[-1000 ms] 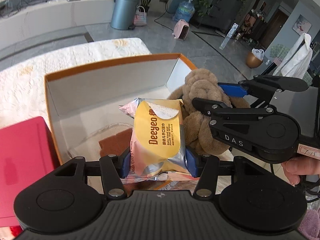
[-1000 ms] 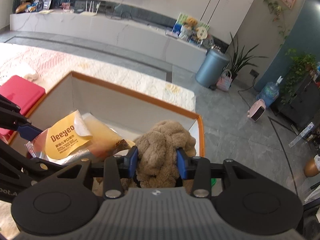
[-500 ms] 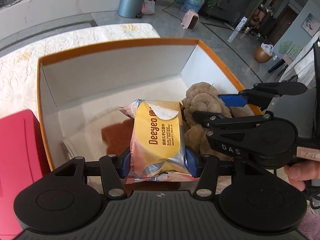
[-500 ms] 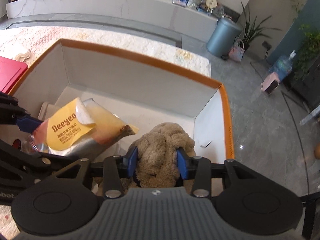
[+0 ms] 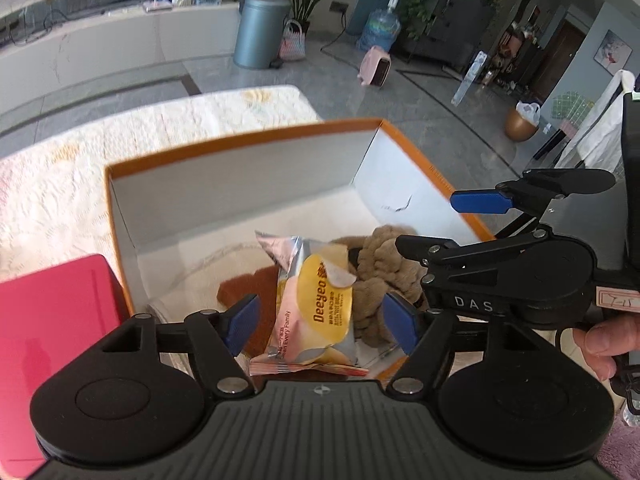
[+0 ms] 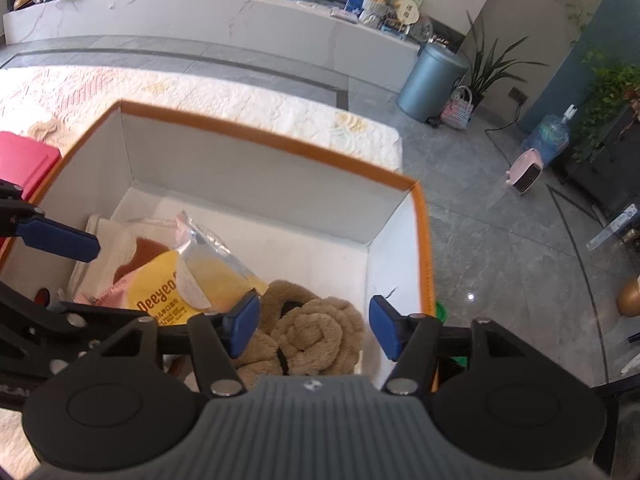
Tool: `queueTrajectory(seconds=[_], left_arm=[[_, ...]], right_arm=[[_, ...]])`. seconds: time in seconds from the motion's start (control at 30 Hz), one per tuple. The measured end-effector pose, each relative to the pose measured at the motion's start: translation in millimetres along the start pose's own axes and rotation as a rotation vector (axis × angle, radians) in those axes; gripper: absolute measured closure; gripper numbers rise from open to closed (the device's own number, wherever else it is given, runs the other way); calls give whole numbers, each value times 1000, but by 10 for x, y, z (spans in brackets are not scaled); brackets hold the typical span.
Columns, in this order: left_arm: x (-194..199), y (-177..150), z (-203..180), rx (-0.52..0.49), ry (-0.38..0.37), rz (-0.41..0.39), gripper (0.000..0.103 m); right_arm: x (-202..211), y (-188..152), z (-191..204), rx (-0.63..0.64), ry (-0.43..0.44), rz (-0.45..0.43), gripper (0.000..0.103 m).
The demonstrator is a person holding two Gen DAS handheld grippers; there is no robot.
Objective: Organize soft objects
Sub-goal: 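Open the right gripper to drop the bear while the left gripper releases the snack bag into the box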
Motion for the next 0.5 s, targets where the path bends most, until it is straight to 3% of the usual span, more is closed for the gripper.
queueTrajectory(seconds=[0.3,0.5], left_arm=[[704,-13,-242,-102,48,-155,21],[1269,-144,-303,-111,51,-288,21]], right_arm=[[702,7,-13,-58,-29,-127,32],[1196,-171,212,-170,33,-228,32]])
Point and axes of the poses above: each gripper's, at about its wrist camera, not at the fingertips, and x roughly against the way its jaws point, z to its left, y to its top, the point moved 5 cm from there along -x, roughly the way its jaws point, and after that the axes turned 5 degrees about -y, right-handed, at the moved point
